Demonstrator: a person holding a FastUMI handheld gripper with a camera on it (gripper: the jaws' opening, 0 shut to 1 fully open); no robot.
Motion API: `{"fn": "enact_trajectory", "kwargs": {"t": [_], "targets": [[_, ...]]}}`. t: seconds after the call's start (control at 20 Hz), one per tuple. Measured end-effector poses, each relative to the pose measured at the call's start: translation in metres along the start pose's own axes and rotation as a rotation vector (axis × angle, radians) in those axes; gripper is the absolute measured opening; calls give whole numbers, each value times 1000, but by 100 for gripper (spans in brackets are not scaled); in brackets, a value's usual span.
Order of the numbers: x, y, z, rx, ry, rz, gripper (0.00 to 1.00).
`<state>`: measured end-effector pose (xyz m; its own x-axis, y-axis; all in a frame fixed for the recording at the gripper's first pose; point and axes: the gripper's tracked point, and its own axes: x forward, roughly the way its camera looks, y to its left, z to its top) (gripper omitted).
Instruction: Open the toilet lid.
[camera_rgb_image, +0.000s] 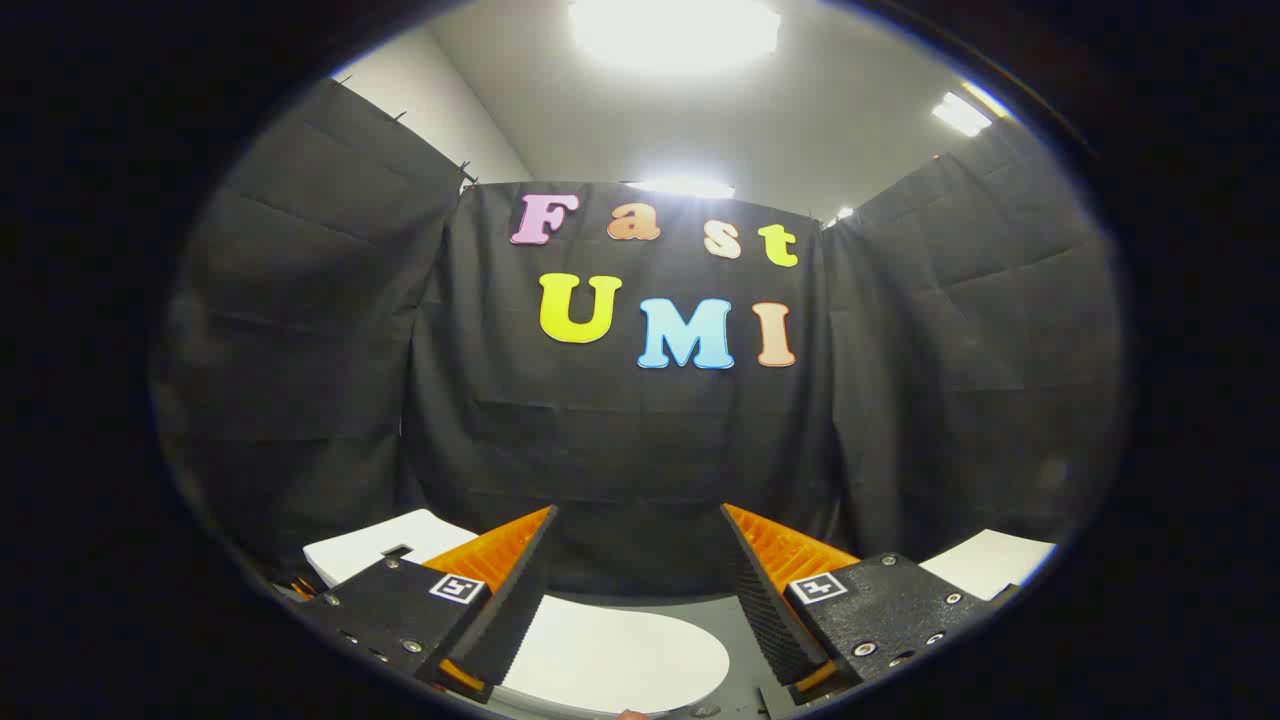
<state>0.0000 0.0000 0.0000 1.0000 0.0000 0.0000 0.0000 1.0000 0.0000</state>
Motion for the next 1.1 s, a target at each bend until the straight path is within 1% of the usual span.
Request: {"fn": "enact_trajectory", "kwargs": {"t": [0.3, 0.8, 1.1], "targets": [[3, -1, -6, -26, 14, -6, 95], [8, -8, -22, 1, 39, -17, 95], [13, -10, -40, 32, 72, -32, 95]]}}
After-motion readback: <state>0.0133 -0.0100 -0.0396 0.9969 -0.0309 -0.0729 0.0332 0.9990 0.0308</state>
